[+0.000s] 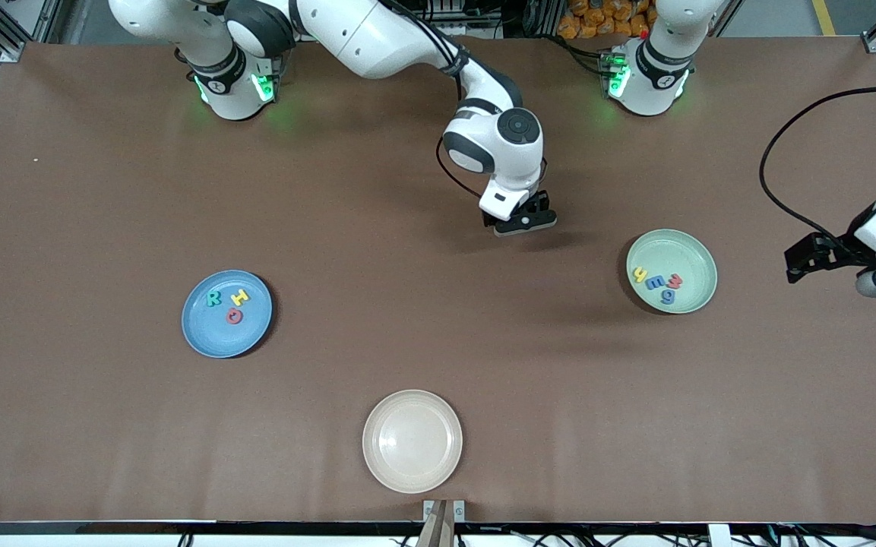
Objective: Sort uppercase to blue plate, lowercase to green plate
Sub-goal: 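Grasp the blue W with the right gripper while the left gripper withdraws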
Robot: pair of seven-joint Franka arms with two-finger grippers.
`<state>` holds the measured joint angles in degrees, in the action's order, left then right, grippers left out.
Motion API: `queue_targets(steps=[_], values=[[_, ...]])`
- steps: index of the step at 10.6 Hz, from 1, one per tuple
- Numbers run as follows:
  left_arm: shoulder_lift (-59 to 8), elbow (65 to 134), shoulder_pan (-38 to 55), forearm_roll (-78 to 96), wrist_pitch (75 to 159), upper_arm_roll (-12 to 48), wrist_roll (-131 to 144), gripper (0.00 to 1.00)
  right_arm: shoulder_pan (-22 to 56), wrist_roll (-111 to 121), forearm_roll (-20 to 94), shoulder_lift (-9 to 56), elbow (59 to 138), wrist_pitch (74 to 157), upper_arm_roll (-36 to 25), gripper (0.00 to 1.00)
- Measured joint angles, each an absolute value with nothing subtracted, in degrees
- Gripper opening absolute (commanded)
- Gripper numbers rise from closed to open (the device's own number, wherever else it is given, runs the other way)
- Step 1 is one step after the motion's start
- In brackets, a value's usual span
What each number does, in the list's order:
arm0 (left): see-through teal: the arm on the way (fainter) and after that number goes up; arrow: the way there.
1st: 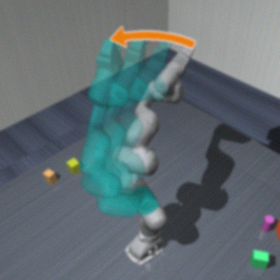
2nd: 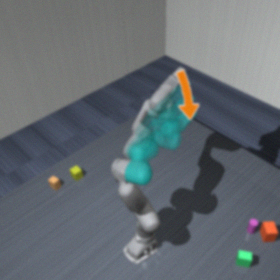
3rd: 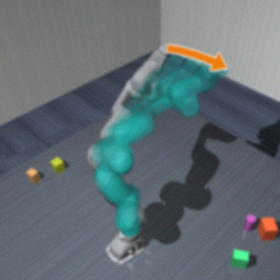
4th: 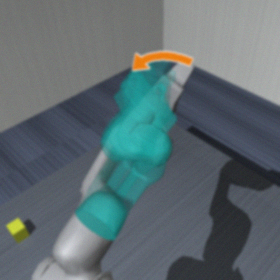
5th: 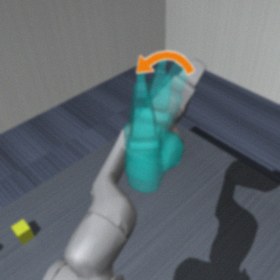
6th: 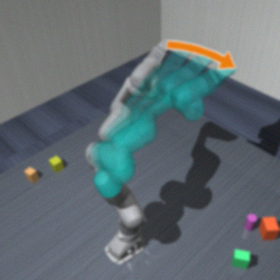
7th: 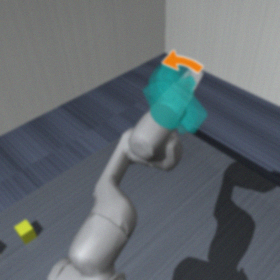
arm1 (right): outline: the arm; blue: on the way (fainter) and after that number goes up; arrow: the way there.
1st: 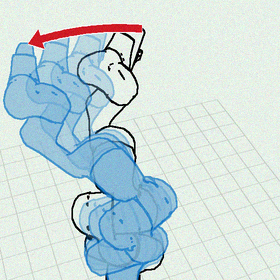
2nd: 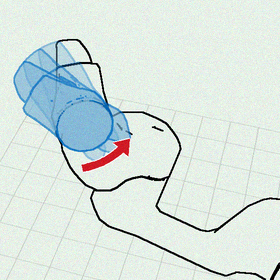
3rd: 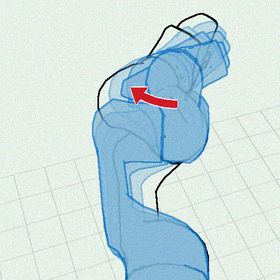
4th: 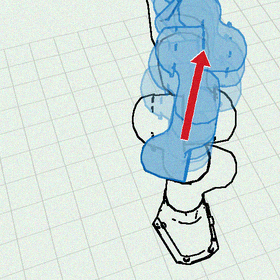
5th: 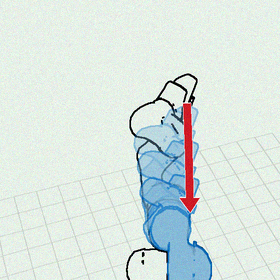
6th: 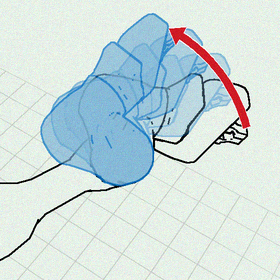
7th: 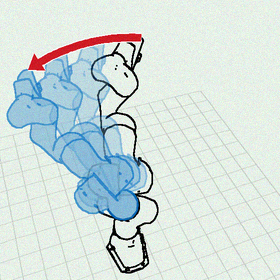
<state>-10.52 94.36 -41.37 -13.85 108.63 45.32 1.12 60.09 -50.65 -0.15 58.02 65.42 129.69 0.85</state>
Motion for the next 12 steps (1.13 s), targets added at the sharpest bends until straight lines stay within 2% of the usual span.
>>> queue_targets(steps=[2,3,4,6,10,11,12], values=[[-10.5,92.7,-24.1,-13.2,107.3,27.3,1.1,1.0,60.5,-50.9,-0.3,58.7,65.0,129.8,0.8,0.82],[-10.5,91.6,-16.8,-12.3,106.3,20.0,1.1,1.0,60.5,-51.0,-0.4,59.1,64.7,129.9,0.8,0.76],[-10.4,90.9,-13.2,-11.9,105.8,16.5,0.2,1.0,60.6,-51.0,-0.9,59.4,64.3,130.0,0.7,0.7],[-10.4,90.4,-10.4,-11.7,105.6,13.9,-6.2,1.0,60.6,-51.1,-2.2,59.6,63.9,130.0,0.7,0.58],[-10.4,90.4,-8.4,-11.0,105.4,11.7,-8.2,1.0,60.7,-51.1,-3.8,59.9,63.5,130.0,0.7,0.59],[-10.4,90.4,-8.1,-10.9,104.8,11.7,-8.2,1.0,60.8,-51.1,-3.9,59.9,63.5,130.0,0.7,0.57],[-10.3,90.4,-7.7,-10.8,104.1,11.9,-8.2,1.0,60.8,-51.1,-4.1,59.9,63.5,129.9,0.7,0.46]])
